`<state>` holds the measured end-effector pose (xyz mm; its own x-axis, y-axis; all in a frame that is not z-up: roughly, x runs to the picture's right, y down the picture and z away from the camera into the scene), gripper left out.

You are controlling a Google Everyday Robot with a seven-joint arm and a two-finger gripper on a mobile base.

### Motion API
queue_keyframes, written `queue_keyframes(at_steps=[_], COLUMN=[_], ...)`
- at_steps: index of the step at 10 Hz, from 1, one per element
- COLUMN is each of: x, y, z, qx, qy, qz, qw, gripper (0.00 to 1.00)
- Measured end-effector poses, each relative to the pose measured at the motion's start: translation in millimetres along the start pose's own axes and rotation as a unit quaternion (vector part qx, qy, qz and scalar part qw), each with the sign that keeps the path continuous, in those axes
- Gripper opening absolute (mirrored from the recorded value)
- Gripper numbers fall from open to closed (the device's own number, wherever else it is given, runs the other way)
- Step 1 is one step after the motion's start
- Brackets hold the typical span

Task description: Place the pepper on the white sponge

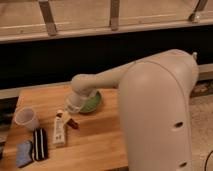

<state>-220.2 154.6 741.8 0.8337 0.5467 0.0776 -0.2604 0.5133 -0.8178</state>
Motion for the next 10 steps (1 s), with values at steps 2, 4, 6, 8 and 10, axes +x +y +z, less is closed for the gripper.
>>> queue_keyframes(at_steps=[2, 4, 6, 8, 10], x=[-36, -53, -51, -51, -49], y=[35, 49, 46, 47, 45], z=[18, 25, 23, 24, 24], qx=[-0.014, -0.022, -0.02, -0.021, -0.024], qy=[0.011, 0.017, 0.017, 0.018, 0.014], qz=[-0.051, -0.074, -0.071, -0.072, -0.072], qw=[0.9985, 0.9968, 0.9971, 0.997, 0.997], gripper=[0.0, 0.0, 0.0, 0.0, 0.0])
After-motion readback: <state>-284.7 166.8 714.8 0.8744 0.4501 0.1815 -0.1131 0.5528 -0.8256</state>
